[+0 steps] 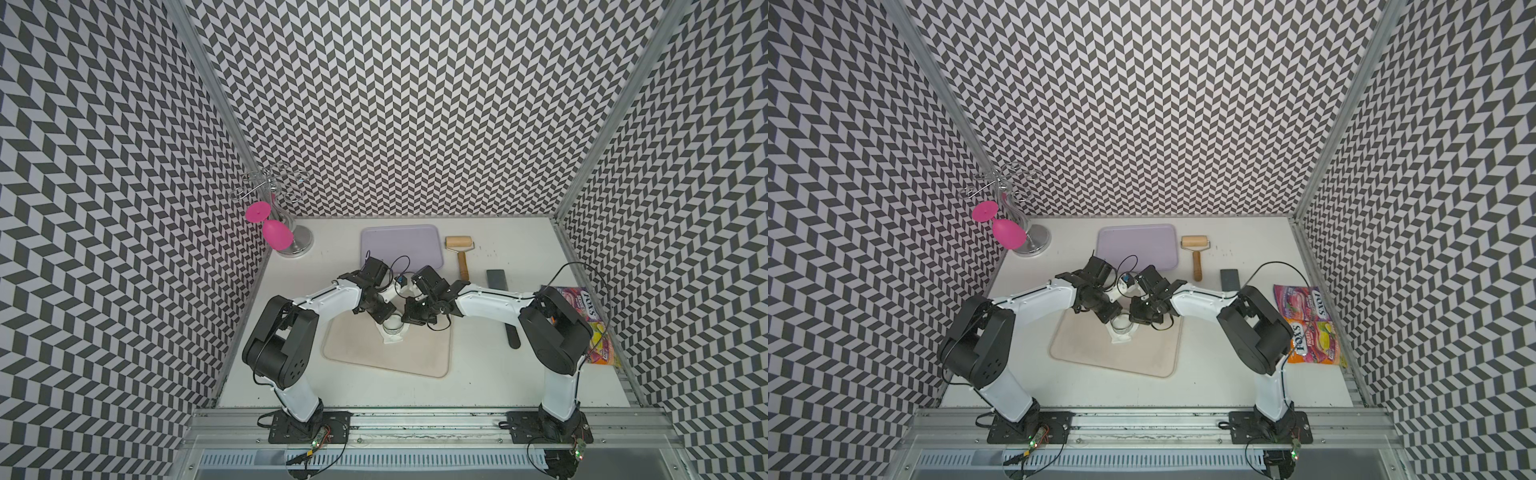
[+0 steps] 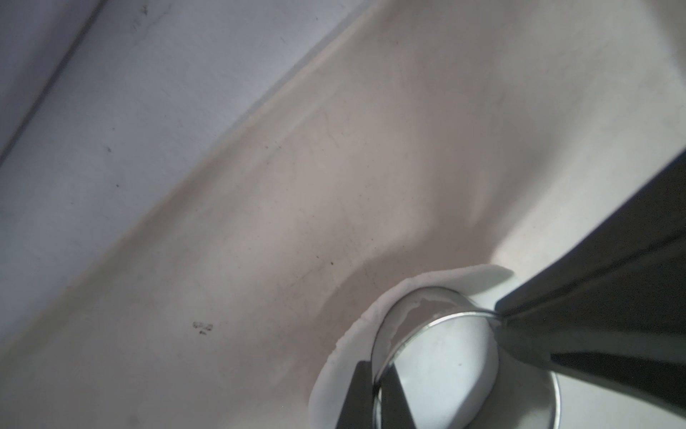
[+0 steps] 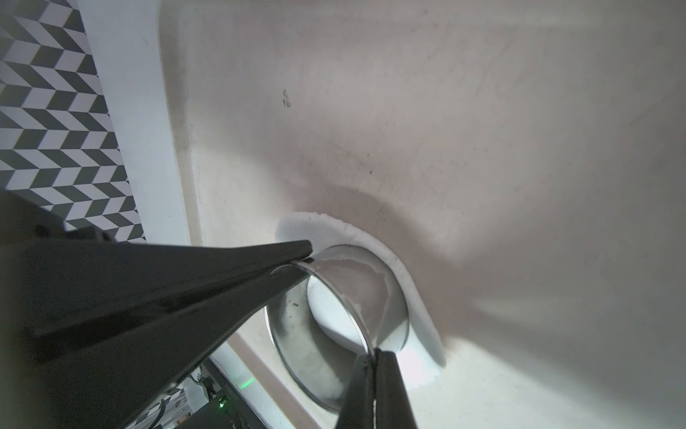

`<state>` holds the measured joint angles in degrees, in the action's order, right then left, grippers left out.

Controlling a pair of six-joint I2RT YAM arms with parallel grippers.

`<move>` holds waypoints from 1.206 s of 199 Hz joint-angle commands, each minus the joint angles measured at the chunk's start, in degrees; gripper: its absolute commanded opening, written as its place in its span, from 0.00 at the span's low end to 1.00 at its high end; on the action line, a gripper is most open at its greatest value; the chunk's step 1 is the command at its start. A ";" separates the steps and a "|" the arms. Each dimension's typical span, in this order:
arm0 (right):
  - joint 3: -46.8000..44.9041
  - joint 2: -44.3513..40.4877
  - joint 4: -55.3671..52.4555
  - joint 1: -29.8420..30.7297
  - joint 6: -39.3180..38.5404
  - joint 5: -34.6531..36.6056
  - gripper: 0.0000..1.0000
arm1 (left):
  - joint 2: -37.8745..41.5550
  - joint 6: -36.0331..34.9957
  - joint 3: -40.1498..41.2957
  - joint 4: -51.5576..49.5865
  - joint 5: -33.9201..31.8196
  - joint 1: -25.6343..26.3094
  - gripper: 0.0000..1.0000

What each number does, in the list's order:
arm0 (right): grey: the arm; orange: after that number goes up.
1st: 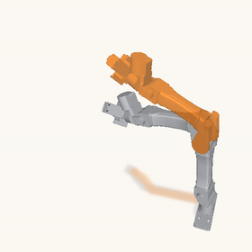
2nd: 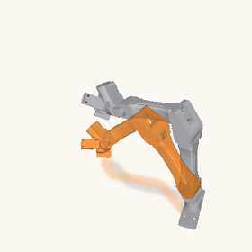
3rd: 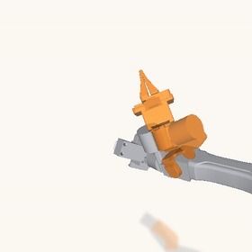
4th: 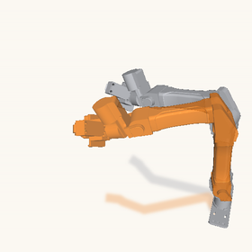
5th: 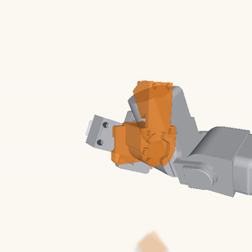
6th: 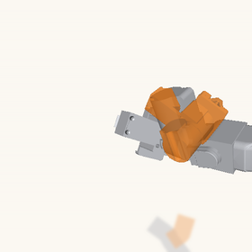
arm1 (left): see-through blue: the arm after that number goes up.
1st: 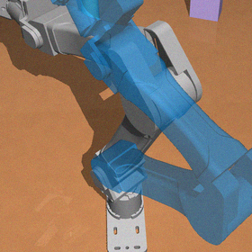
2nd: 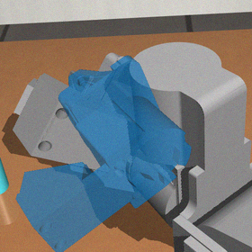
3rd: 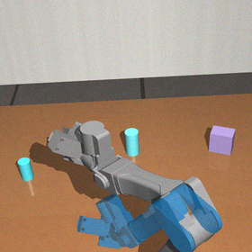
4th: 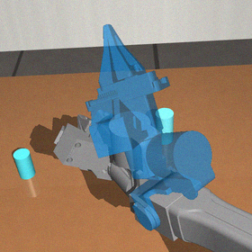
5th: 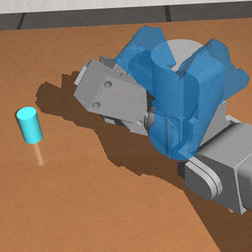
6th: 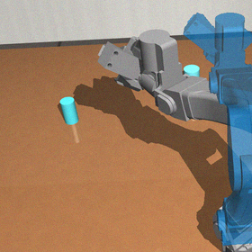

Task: Roll out the dumpling wrappers from the dough
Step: Press the dumpling wrapper on the work surface.

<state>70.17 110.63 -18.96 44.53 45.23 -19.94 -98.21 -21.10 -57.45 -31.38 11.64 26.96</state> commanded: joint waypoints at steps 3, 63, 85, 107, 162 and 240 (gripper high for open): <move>-3.99 7.57 -6.50 -0.42 -0.34 11.01 0.00 | -6.15 -0.78 6.40 -3.39 -5.65 -0.44 0.00; -5.87 8.99 -8.47 -1.03 -0.76 12.85 0.00 | -6.41 -0.08 8.46 -2.14 -5.41 -0.50 0.00; -6.17 9.49 -9.46 -1.12 -1.19 13.66 0.00 | -6.85 -0.06 8.91 -1.86 -5.64 -0.50 0.00; -6.62 10.34 -10.19 -1.19 -1.59 13.90 0.00 | -6.56 -0.17 9.33 -1.83 -5.93 -0.47 0.00; -8.81 11.89 -10.31 -1.20 -2.24 13.92 0.00 | -7.60 -0.50 9.82 -1.50 -6.38 -0.58 0.00; -10.88 11.89 -8.04 -1.47 -1.51 12.61 0.00 | -7.96 -0.52 9.39 -1.83 -6.24 -0.59 0.00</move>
<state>66.59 111.35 -13.78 43.51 45.08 -21.26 -97.23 -20.64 -54.30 -25.96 11.64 26.59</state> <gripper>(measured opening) 0.050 0.073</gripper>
